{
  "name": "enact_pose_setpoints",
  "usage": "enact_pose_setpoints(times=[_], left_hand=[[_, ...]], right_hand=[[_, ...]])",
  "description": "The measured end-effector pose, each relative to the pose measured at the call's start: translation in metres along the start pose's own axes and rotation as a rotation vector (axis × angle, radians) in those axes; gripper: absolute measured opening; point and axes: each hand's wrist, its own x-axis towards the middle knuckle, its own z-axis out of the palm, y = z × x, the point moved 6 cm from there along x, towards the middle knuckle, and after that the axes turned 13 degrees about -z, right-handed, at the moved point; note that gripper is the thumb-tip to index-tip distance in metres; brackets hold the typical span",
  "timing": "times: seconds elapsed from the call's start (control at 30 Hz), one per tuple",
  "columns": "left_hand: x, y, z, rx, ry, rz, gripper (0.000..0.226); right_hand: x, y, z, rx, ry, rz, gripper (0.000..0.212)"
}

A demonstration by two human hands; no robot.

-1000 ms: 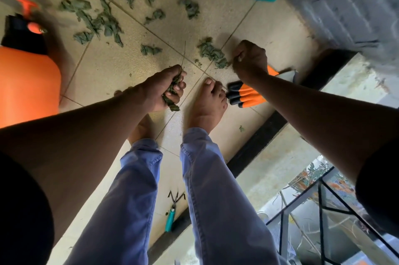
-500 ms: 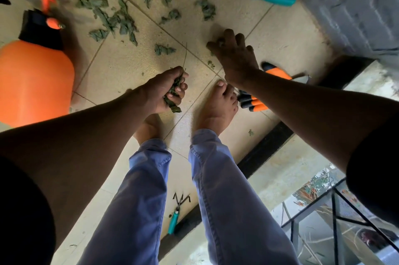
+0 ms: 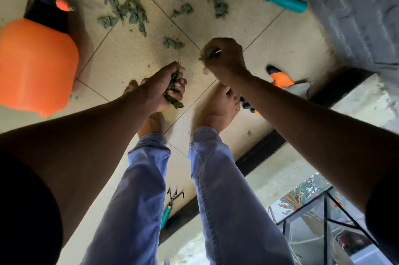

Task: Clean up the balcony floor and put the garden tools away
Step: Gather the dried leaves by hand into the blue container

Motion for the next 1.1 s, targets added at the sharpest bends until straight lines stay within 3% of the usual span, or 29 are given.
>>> enact_pose_setpoints(times=[0.07, 0.17, 0.43, 0.6, 0.73, 0.87, 0.97, 1.03, 1.1], left_hand=[[-0.005, 0.006, 0.005, -0.028, -0.04, 0.028, 0.03], [-0.013, 0.017, 0.015, -0.058, -0.108, 0.123, 0.051], [-0.022, 0.027, 0.005, -0.328, -0.068, 0.192, 0.036], [-0.024, 0.033, -0.008, -0.357, 0.034, 0.11, 0.027], [-0.031, 0.037, -0.014, -0.421, 0.066, 0.099, 0.032], [-0.044, 0.05, -0.022, -0.261, 0.132, 0.157, 0.046], [-0.048, 0.056, -0.026, -0.234, 0.125, 0.18, 0.058], [-0.045, 0.058, -0.031, -0.271, 0.114, 0.164, 0.048], [-0.044, 0.058, -0.031, -0.28, 0.107, 0.154, 0.024]], right_hand=[[-0.011, -0.036, 0.011, 0.204, 0.029, 0.018, 0.016], [-0.026, -0.07, 0.033, 0.315, 0.065, 0.068, 0.021], [-0.011, -0.096, 0.064, -0.309, 0.158, -0.317, 0.014], [-0.006, -0.099, 0.081, -0.658, 0.054, -0.477, 0.006], [-0.006, -0.101, 0.098, -0.684, -0.033, -0.615, 0.015], [-0.014, -0.109, 0.096, -0.829, -0.18, -0.761, 0.042], [-0.009, -0.112, 0.098, -0.782, -0.182, -0.751, 0.041], [-0.002, -0.112, 0.098, -0.687, -0.142, -0.69, 0.039], [0.008, -0.112, 0.095, -0.596, -0.066, -0.597, 0.038]])
